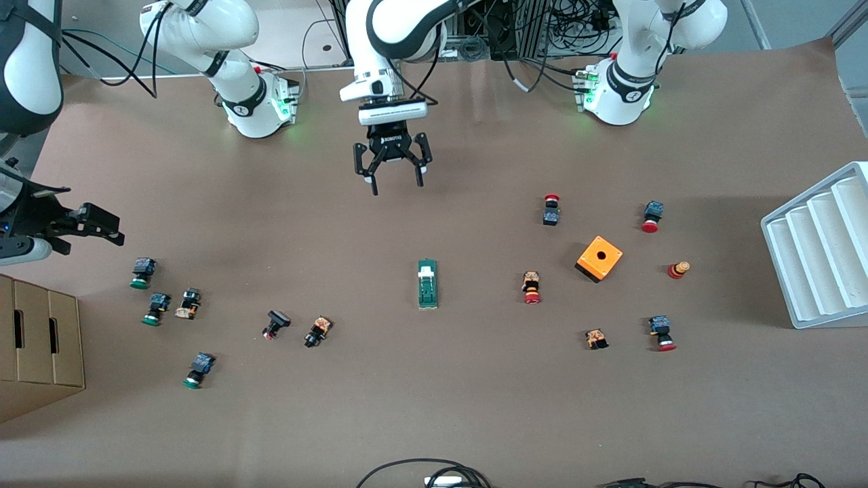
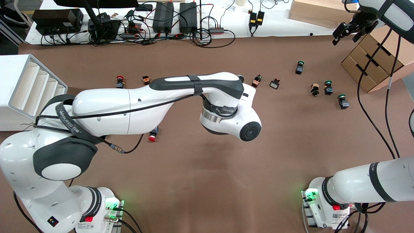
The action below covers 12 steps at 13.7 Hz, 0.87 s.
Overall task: Close load switch with both arms
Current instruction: 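Lower the left gripper and grasp the green switch body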
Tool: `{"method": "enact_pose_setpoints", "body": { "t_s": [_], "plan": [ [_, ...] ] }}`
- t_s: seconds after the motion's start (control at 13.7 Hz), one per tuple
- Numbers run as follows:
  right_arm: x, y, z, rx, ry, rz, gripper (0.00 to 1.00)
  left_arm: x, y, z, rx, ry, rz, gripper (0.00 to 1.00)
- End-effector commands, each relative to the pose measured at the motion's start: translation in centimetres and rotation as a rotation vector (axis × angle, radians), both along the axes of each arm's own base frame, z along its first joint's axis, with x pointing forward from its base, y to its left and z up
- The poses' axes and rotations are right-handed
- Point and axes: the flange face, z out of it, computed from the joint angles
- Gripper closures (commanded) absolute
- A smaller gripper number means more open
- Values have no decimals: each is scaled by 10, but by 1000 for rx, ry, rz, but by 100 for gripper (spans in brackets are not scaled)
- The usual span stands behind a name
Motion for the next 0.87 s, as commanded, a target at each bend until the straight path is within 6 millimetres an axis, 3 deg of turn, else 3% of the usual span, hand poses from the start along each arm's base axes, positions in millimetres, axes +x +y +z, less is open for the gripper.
{"method": "enact_pose_setpoints", "body": {
  "t_s": [0.0,0.36,0.58,0.8],
  "plan": [
    [3,0,2,-27,11,19,0,1,3,-33,28,-63,-30,0],
    [5,1,-8,-26,33,29,0,10,5,-107,100,-147,-47,0],
    [12,3,-21,-18,35,19,0,11,8,-141,139,-155,-71,0],
    [15,3,-24,-20,30,18,0,32,19,-182,111,-238,-75,0]
  ]
}}
